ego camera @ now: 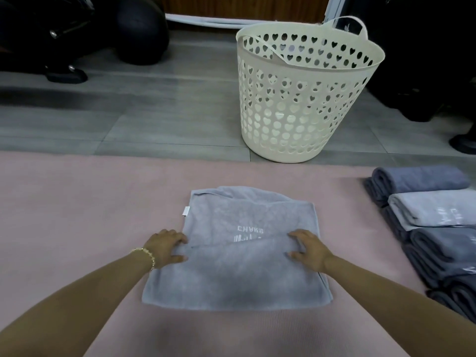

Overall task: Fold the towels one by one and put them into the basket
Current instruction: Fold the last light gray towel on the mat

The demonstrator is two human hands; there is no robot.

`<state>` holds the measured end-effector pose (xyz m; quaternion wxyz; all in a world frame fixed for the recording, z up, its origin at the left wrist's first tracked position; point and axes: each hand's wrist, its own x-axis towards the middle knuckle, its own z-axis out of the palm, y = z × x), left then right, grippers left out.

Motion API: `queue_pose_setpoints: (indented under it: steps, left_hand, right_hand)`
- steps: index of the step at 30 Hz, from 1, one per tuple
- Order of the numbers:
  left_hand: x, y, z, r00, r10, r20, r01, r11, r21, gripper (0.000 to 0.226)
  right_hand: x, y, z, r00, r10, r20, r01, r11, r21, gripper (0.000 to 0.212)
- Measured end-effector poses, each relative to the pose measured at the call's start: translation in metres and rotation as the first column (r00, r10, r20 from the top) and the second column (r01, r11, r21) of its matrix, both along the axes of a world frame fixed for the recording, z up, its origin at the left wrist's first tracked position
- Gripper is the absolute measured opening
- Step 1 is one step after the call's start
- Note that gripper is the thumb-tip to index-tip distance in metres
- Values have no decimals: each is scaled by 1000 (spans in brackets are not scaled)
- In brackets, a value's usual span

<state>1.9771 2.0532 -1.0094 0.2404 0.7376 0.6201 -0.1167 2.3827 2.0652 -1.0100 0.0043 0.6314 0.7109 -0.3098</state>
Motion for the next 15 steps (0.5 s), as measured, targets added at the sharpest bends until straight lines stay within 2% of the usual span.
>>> queue_pose_setpoints:
  steps: [2,4,6,7,9,10,12,13,15]
  left_hand:
    - [0,2,-4,999,31,26,-30,998,-54,48]
    - [-3,4,-2,993,76,89,-60,983,-172,39]
    - [-6,8,8,973,151,176,-98,955,-281,15]
    - [-7,12,16,964,195,183,-126,935,-332,22]
    - [-9,20,31,950,258,176,-167,896,-412,39]
    - [-10,23,40,943,271,192,-164,883,-441,38]
    - [-14,34,47,895,352,273,-172,839,-516,22]
    - [-16,40,48,831,426,359,-177,813,-555,27]
    - [-16,52,48,650,582,489,-243,768,-593,48]
  right_hand:
    - [-10,3,-7,992,51,113,-52,999,5,65]
    - [-16,8,-10,979,52,195,-58,998,26,64]
    - [-16,15,-9,968,46,246,-52,998,19,58]
    - [-15,19,-7,966,63,251,-64,998,-2,52]
    - [-9,27,-3,988,52,142,-49,999,-23,30]
    - [-3,30,0,1000,8,23,-7,999,-33,26]
    - [13,37,8,967,-142,-212,130,989,-72,42]
    - [20,39,13,918,-236,-319,214,971,-104,42]
    - [33,44,22,820,-377,-430,331,926,-180,22]
